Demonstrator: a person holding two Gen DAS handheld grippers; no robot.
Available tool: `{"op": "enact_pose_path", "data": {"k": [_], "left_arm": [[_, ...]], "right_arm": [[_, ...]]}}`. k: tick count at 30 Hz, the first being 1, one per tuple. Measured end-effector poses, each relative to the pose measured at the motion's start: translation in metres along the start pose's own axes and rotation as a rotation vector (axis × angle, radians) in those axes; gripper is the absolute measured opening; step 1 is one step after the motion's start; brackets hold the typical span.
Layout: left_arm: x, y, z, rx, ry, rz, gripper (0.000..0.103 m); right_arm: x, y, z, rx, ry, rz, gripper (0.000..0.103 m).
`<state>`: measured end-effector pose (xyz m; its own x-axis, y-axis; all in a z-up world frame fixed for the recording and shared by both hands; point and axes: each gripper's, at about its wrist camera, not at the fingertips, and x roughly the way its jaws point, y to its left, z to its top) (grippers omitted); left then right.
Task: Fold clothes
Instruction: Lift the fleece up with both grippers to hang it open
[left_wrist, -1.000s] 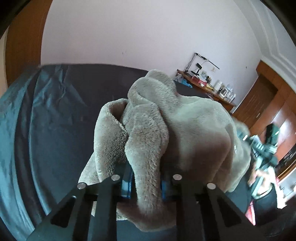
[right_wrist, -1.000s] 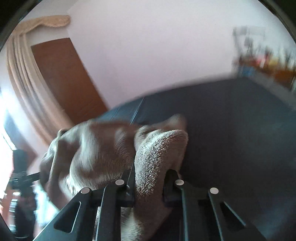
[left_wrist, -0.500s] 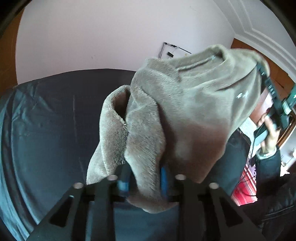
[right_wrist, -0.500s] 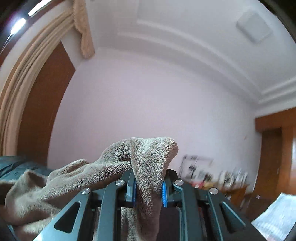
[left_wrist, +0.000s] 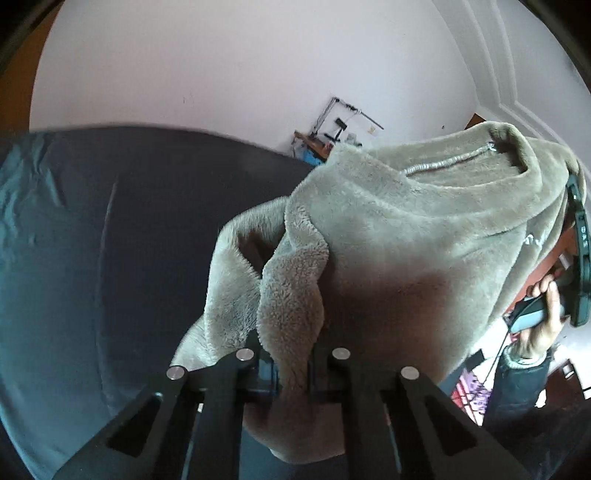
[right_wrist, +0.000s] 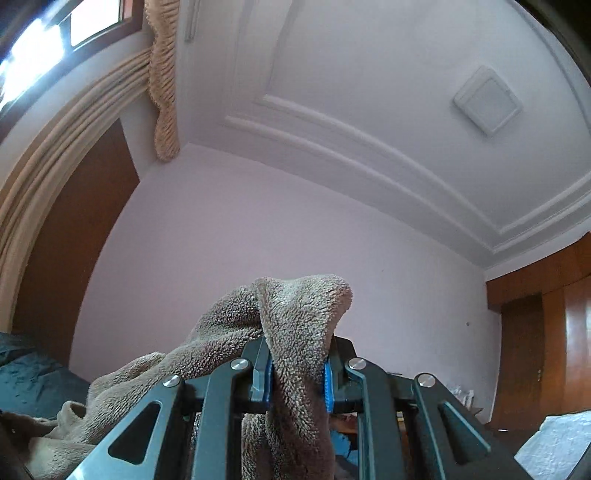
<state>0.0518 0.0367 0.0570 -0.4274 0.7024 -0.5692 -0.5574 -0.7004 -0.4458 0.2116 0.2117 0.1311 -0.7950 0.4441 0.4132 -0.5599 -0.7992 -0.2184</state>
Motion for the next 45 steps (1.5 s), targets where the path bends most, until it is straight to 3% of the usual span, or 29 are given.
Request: {"op": "enact_pose_path", "data": {"k": [10, 20, 24, 33, 37, 40, 45], "left_arm": [[-0.145, -0.03, 0.047, 0.006, -0.472, -0.013, 0.011], [-0.278, -0.096, 0.045, 0.097, -0.885, -0.067, 0.011], [-0.31, -0.126, 0.033, 0.15, -1.002, -0.047, 0.011], [-0.374, -0.153, -0.006, 0.226, -1.139, 0.039, 0.012], [-0.377, -0.163, -0.009, 0.229, -1.182, 0.085, 0.014], [-0.372, -0.167, -0.018, 0.251, -1.204, 0.201, 0.016], [-0.314, -0.133, 0.019, 0.203, -1.051, 0.3, 0.016]], "right_arm": [[0.008, -0.031, 0.028, 0.09, -0.022, -0.095, 0.02], [-0.016, -0.034, 0.085, 0.101, -0.169, -0.124, 0.02], [-0.025, -0.042, 0.106, 0.114, -0.222, -0.144, 0.02], [-0.058, -0.043, 0.151, 0.097, -0.382, -0.177, 0.02], [-0.065, -0.044, 0.169, 0.087, -0.409, -0.19, 0.02], [-0.054, -0.034, 0.167, 0.049, -0.37, -0.199, 0.02], [-0.01, -0.011, 0.14, 0.011, -0.218, -0.174, 0.02]]}}
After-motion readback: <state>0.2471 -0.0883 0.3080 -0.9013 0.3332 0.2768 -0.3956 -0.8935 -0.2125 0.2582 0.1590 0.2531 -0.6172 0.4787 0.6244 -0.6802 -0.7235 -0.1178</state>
